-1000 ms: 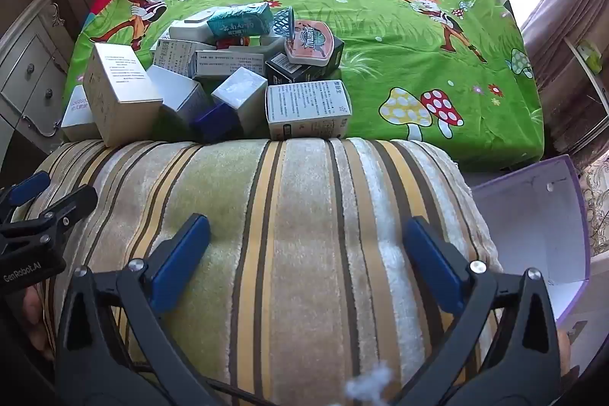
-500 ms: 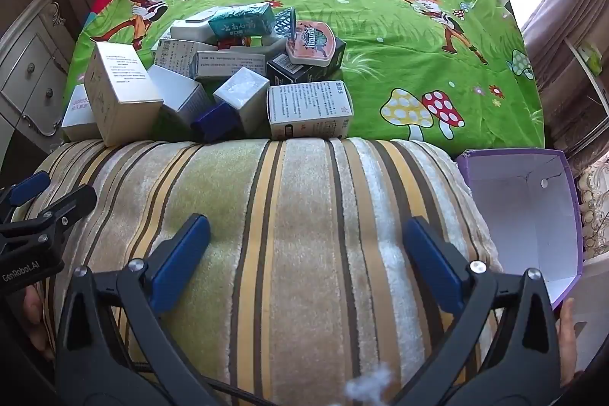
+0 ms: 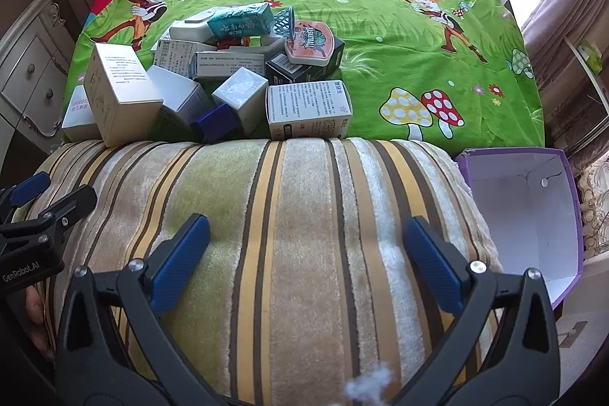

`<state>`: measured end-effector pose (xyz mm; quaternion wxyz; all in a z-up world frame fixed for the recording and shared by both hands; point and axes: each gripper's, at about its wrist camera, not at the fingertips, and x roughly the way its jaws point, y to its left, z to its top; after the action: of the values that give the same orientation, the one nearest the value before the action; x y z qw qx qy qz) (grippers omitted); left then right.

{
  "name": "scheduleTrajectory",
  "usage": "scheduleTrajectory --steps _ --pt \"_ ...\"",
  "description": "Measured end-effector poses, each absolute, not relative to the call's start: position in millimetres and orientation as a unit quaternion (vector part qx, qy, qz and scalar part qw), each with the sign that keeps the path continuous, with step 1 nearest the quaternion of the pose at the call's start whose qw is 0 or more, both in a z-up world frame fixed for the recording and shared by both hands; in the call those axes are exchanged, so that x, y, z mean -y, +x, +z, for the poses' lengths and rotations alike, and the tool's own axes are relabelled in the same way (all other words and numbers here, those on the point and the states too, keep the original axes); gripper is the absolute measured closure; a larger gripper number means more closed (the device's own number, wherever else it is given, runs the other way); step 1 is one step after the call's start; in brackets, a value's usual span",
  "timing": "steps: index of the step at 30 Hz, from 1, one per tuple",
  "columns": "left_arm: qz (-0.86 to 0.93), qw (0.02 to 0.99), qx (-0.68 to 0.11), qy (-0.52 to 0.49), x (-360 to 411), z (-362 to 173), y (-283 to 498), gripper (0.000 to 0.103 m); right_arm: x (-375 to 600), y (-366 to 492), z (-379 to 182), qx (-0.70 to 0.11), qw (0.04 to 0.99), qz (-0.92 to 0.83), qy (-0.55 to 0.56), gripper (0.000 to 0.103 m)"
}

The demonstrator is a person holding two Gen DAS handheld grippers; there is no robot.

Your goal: Organize rigid objects

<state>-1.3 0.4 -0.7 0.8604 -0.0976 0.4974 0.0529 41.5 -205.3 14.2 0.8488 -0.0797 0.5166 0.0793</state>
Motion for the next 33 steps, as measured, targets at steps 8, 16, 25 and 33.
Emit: scheduleTrajectory --steps 8,16,25,33 --pt "0.051 0.86 -0.498 -0.101 -1 0 -1 0.0 206 39 14 -0.507 0.855 0.078 -0.079 0.0" --pt "0.041 0.863 -0.49 -0.117 -4 2 -4 0.0 207 39 13 -0.5 0.859 0.078 -0.073 0.0" --pt "0.037 0.867 -0.479 -0.13 -6 4 -5 0.0 209 44 14 -0.518 0.847 0.095 -0.074 0.0" --pt "0.036 0.87 -0.477 -0.122 -4 6 -7 0.0 214 51 14 -0.542 0.827 0.127 -0.074 0.0"
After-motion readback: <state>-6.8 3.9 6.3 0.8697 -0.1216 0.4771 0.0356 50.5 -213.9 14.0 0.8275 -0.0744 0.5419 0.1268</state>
